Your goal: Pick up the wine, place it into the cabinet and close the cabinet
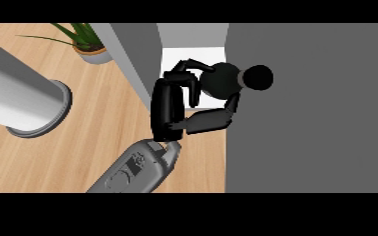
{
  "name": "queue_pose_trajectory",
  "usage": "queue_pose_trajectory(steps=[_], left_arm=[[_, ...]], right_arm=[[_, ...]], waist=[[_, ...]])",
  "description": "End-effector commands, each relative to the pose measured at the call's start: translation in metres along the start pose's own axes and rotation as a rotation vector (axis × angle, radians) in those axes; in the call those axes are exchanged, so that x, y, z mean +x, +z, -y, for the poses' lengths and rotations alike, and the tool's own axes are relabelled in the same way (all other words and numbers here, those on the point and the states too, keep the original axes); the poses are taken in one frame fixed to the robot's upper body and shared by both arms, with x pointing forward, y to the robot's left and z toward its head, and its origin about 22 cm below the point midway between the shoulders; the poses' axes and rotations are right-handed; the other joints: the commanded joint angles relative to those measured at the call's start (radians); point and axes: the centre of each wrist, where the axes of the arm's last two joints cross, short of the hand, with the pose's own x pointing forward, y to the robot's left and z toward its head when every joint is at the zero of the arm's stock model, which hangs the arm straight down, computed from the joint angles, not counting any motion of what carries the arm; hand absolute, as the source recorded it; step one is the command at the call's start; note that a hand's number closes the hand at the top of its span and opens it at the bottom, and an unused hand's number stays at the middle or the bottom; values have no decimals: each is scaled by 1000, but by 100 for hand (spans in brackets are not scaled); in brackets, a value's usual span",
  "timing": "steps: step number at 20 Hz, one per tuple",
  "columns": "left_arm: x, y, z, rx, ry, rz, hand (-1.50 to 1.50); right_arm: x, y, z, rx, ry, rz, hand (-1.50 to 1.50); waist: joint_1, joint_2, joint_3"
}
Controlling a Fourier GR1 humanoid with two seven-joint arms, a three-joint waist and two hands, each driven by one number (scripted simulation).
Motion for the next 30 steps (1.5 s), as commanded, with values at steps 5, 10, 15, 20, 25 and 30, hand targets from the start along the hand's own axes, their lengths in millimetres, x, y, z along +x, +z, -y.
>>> queue_pose_trajectory(steps=[5,10,15,20,25,30], left_arm=[[-37,-7,-13,6,-111,0,150],[-53,13,-23,29,-136,16,150],[-75,2,-26,65,-173,31,150],[-62,-19,-57,74,-139,36,150],[-69,-23,-42,106,-132,4,150],[-83,-41,-52,86,-113,-16,150]], right_arm=[[30,28,-11,27,-15,60,-150],[22,27,-15,20,-30,49,-150],[21,20,-4,46,-26,67,-150],[29,32,-9,42,-24,65,-150],[18,28,-7,13,-30,57,-150],[19,19,-8,36,-36,45,-150]], waist=[[-4,0,0],[6,-1,0],[-9,2,0],[3,-2,0],[2,0,0],[-4,3,0]])
